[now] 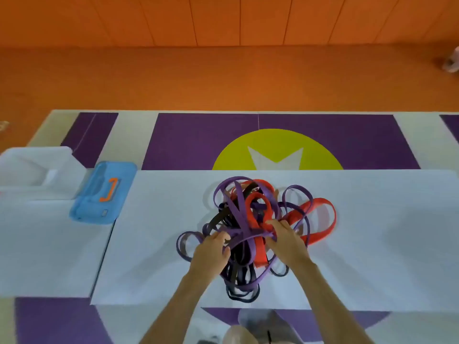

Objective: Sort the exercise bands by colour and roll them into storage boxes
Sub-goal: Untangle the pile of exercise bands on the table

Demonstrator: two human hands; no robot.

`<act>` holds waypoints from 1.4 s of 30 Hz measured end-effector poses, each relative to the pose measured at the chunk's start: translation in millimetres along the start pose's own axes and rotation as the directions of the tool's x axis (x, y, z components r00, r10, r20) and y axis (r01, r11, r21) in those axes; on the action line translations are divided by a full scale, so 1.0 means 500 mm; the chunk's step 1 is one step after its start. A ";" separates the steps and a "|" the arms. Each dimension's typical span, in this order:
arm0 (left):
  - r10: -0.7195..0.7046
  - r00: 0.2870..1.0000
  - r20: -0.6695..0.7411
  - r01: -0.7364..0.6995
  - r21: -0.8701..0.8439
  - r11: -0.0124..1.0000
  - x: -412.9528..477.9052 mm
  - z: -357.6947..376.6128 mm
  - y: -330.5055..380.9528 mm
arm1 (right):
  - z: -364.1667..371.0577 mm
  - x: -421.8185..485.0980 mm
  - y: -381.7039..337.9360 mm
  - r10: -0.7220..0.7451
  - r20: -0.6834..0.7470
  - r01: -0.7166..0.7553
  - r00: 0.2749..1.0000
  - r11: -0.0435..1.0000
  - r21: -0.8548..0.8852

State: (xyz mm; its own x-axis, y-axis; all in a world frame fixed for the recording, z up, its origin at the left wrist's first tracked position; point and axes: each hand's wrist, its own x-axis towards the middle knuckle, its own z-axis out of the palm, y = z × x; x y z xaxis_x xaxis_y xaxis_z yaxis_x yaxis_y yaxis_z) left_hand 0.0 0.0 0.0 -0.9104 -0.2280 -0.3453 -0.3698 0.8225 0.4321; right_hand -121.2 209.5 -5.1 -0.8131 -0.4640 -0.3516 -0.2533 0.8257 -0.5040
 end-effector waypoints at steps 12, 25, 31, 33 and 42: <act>0.031 0.998 0.053 -0.032 0.011 0.999 0.089 0.058 0.031 | 0.012 0.118 0.036 0.325 0.021 -0.324 0.946 0.934 0.150; -0.170 0.965 -0.202 -0.006 -0.661 0.751 0.084 -0.179 -0.034 | -0.017 0.112 -0.043 0.333 0.043 -0.217 0.942 0.504 0.836; -0.432 0.846 -0.312 0.001 -0.810 0.586 0.100 -0.252 -0.094 | 0.049 0.095 -0.070 0.264 0.219 -0.323 0.939 0.893 0.313; -0.447 0.837 -0.316 0.027 -0.791 0.611 0.104 -0.265 -0.122 | 0.079 0.085 -0.076 0.252 0.206 -0.270 0.946 0.961 0.066; -0.315 0.946 -0.079 0.260 -0.396 0.881 0.111 -0.201 -0.203 | 0.043 0.072 -0.064 0.261 -0.015 -0.249 0.965 0.935 0.252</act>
State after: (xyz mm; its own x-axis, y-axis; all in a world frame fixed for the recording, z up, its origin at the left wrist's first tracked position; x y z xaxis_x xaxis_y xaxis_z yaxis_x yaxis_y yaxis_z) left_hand -31.7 -148.3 20.7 -0.7594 -0.5158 -0.3966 -0.6358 0.4588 0.6207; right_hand -131.0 159.3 -18.5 -0.8586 -0.2278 -0.4592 0.0976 0.8069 -0.5826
